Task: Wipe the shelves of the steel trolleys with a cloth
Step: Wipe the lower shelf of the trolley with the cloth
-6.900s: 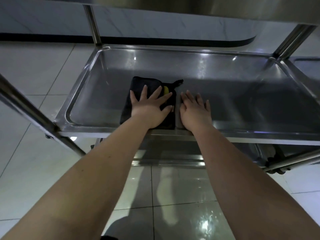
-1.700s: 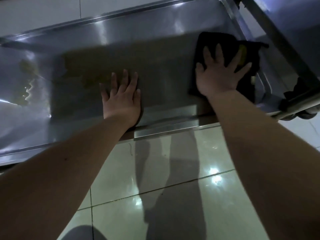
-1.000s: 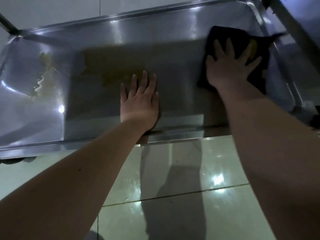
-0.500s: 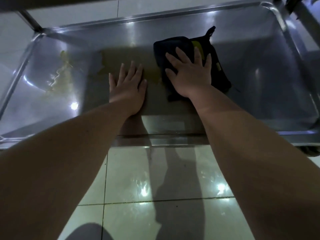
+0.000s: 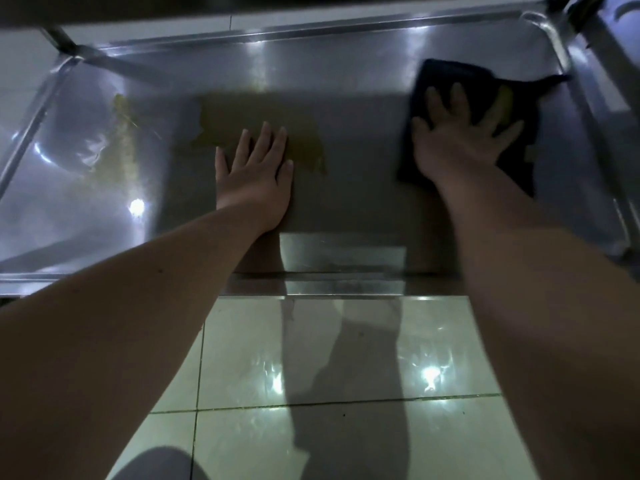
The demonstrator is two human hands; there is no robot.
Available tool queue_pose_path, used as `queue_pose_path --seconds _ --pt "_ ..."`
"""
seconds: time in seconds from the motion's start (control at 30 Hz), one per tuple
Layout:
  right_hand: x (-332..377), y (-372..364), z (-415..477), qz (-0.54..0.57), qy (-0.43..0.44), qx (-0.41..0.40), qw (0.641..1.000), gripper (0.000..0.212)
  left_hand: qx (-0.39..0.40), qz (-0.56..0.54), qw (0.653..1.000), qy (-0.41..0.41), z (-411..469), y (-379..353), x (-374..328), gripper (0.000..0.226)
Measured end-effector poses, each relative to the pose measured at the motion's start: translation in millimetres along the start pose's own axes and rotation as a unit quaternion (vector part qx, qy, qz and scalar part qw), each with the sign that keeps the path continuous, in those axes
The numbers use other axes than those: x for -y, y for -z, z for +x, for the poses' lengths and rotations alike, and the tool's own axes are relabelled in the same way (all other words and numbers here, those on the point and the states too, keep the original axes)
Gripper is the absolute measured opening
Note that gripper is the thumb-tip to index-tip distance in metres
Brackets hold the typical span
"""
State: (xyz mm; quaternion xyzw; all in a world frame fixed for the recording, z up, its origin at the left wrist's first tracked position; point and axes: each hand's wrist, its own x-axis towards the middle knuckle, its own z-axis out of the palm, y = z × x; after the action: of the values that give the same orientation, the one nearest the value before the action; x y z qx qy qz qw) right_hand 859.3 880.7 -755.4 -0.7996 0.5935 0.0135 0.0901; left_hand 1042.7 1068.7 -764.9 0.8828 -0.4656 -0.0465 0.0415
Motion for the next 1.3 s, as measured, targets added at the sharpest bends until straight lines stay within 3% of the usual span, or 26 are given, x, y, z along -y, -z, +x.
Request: queue_pose_path --seconds 0.13,0.23,0.33,0.5,0.67,0.83,0.97,1.07,1.17,1.3 --pt "108 -28 -53 -0.022 0.197 0.015 0.980 0.056 -0.004 -0.005 1.000 -0.002 -1 -1 3 0.054" --pt "114 -30 -58 -0.009 0.246 0.036 0.969 0.055 -0.001 -0.010 1.000 -0.004 -1 1 6 0.054" --pt "59 -19 -29 0.000 0.216 0.000 0.976 0.054 -0.001 -0.012 1.000 -0.007 -2 1 5 0.053" --pt "-76 6 10 0.015 0.027 -0.014 0.999 0.056 -0.007 -0.011 1.000 0.000 0 -1 1 0.052" --pt "-68 0 -15 0.010 -0.027 -0.020 0.999 0.057 -0.011 -0.014 1.000 -0.007 -1 -3 3 0.052" --pt "38 -22 -86 0.018 0.088 -0.024 0.996 0.058 -0.049 -0.164 0.985 0.002 4 2 10 0.051" --pt "93 -37 -137 0.011 0.189 0.018 0.982 0.057 -0.023 -0.218 0.975 -0.016 0 13 11 0.053" --pt "77 -26 -132 0.075 0.215 0.011 0.974 0.055 -0.042 -0.182 0.982 -0.014 -11 23 2 0.053" --pt "31 -14 -115 0.115 0.160 -0.047 0.979 0.053 -0.039 -0.170 0.982 -0.070 -28 24 -44 0.055" --pt "-14 -17 -111 0.096 0.111 0.020 0.989 0.050 0.030 -0.077 0.996 -0.041 -58 0 -111 0.056"
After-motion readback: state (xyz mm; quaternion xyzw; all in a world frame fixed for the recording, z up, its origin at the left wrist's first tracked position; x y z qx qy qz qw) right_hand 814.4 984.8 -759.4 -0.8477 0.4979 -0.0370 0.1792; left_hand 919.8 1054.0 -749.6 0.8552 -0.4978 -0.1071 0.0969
